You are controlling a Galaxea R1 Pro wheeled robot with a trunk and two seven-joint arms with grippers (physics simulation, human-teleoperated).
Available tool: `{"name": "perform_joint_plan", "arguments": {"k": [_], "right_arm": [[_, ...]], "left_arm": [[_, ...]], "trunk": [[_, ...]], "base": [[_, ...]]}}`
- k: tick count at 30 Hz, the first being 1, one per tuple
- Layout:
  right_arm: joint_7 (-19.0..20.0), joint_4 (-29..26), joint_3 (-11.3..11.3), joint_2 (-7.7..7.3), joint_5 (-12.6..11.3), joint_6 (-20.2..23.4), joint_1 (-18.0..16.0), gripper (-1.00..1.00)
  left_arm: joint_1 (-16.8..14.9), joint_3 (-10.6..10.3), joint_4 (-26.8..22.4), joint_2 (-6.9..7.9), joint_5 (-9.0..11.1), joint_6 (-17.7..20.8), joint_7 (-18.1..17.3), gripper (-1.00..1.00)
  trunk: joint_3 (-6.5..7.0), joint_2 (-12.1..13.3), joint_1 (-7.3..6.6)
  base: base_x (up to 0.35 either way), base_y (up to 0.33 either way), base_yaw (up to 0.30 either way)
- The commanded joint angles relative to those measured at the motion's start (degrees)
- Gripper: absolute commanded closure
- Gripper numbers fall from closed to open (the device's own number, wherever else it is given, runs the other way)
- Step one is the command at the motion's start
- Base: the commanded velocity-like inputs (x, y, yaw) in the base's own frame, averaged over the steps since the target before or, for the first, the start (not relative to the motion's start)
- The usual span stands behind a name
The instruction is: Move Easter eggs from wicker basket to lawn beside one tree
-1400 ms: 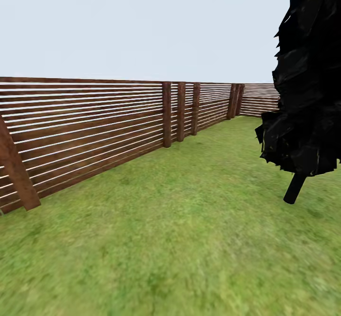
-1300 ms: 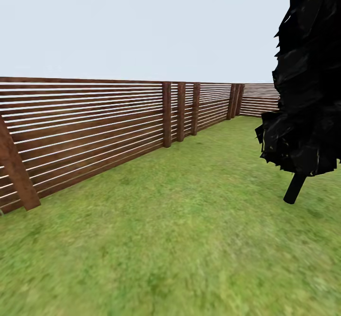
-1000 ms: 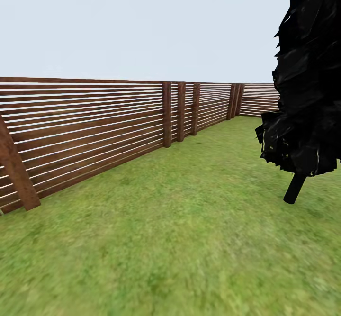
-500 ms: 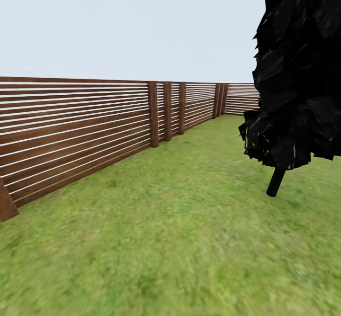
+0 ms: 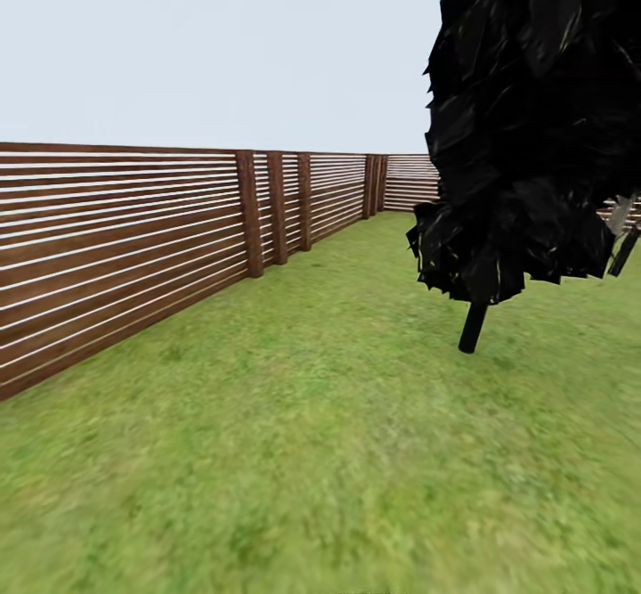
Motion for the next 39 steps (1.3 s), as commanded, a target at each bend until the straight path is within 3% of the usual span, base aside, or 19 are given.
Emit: {"name": "perform_joint_plan", "arguments": {"k": [1,39], "right_arm": [[0.1,0.1,0.0,-0.01,0.0,0.0,0.0,-1.0],[0.1,0.3,-0.1,0.52,-0.1,0.0,0.0,-1.0]], "left_arm": [[0.0,0.0,0.0,0.01,0.0,0.0,0.0,-1.0],[0.0,0.0,0.0,0.04,0.0,-0.2,0.0,-1.0]], "trunk": [[-0.07,0.0,0.0],[-1.26,0.0,0.0]], "base": [[0.0,0.0,-0.277],[0.0,0.0,-0.274]]}}
